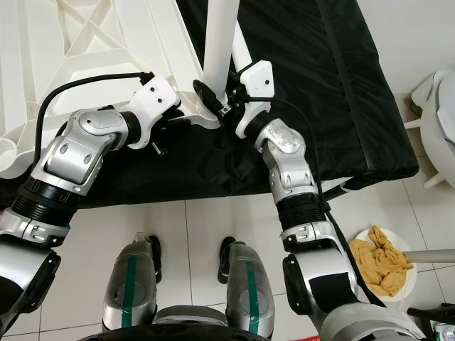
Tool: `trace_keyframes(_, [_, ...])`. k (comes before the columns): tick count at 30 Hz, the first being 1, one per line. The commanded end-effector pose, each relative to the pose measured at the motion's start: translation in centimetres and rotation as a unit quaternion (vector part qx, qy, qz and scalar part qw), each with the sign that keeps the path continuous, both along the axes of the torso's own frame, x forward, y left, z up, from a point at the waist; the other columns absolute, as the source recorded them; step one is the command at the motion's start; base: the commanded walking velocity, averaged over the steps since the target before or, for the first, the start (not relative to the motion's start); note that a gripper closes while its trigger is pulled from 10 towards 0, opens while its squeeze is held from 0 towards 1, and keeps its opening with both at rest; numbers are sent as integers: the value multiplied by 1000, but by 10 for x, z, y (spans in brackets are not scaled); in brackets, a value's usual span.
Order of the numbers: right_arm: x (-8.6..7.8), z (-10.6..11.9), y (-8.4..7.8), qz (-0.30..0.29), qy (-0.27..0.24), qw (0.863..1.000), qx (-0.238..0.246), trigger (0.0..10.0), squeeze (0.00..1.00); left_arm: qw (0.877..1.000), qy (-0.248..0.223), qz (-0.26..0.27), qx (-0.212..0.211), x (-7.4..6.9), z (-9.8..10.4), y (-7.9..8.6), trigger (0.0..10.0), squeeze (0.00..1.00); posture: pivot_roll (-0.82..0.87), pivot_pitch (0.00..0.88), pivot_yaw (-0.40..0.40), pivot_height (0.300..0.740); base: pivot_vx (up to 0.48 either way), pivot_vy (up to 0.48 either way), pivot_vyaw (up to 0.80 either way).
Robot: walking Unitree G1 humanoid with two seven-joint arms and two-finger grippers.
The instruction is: Building children table
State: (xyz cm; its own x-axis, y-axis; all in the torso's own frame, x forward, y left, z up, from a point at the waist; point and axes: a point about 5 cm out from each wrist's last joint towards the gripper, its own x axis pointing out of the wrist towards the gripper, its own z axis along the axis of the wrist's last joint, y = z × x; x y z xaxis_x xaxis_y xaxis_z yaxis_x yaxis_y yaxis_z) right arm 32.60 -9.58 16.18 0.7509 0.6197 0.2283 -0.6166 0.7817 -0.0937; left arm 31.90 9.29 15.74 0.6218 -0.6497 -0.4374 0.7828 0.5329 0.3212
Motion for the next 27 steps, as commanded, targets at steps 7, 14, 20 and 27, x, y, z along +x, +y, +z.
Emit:
trace_keyframes(7, [-6,-9,-3,-94,27,995,33,10000,0,1000,-27,7,4,-1,5,-5,10000,0,42,91,-58,740,0,0,0])
trace_keyframes(14, [-8,-12,-5,-184,38,981,54,10000,0,1000,-26,5,3,-2,5,-6,10000,0,44,87,-59,740,0,0,0])
trace_keyframes(20, [-13,-17,-6,-277,44,958,58,10000,0,1000,-27,3,4,-2,5,-7,10000,0,49,81,-59,740,0,0,0])
trace_keyframes(27, [-19,-20,-1,-294,55,952,62,10000,0,1000,-27,3,6,-2,5,-6,10000,0,46,73,-56,740,0,0,0])
